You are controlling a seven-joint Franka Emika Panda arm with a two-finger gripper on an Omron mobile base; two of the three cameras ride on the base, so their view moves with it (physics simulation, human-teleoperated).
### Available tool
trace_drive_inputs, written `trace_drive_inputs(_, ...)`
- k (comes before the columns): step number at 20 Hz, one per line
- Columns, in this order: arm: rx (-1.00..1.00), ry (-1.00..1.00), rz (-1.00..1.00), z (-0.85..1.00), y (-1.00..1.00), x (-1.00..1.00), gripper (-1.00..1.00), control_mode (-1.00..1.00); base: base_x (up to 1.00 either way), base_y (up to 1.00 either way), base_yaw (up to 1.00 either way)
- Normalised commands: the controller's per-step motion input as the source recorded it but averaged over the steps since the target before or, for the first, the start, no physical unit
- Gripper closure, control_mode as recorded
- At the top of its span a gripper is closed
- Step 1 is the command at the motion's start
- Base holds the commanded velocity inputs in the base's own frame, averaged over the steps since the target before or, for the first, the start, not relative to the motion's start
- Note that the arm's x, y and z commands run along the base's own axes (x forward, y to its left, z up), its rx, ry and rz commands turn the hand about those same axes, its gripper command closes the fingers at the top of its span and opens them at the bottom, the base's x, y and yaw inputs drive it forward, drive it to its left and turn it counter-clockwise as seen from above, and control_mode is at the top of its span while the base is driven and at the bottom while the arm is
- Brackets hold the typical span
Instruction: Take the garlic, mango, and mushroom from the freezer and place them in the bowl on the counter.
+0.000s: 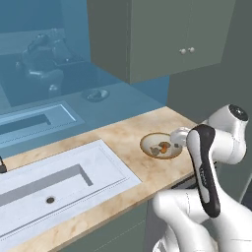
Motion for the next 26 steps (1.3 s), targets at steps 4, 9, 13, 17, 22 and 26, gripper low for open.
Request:
trace_drive_inputs(4, 0.0, 0.0, 0.0, 0.58, 0.0, -0.58, -1.0, -1.0, 0.0, 0.0, 0.0)
trace_drive_inputs(9, 0.0, 0.0, 0.0, 0.55, -0.05, -0.56, -1.0, -1.0, 0.0, 0.0, 0.0)
trace_drive_inputs(13, -0.16, -0.01, -0.03, 0.62, 0.0, -0.46, -1.0, -1.0, 0.0, 0.0, 0.0)
trace_drive_inputs(17, -0.13, 0.01, -0.03, 0.61, 0.0, -0.43, -1.0, -1.0, 0.0, 0.0, 0.0)
trace_drive_inputs(22, -0.03, -0.03, 0.0, 0.16, 0.0, -0.49, -1.0, -1.0, 0.0, 0.0, 0.0)
trace_drive_inputs(26, 0.0, -0.05, 0.0, 0.0, 0.0, -0.71, -1.0, -1.0, 0.0, 0.0, 0.0)
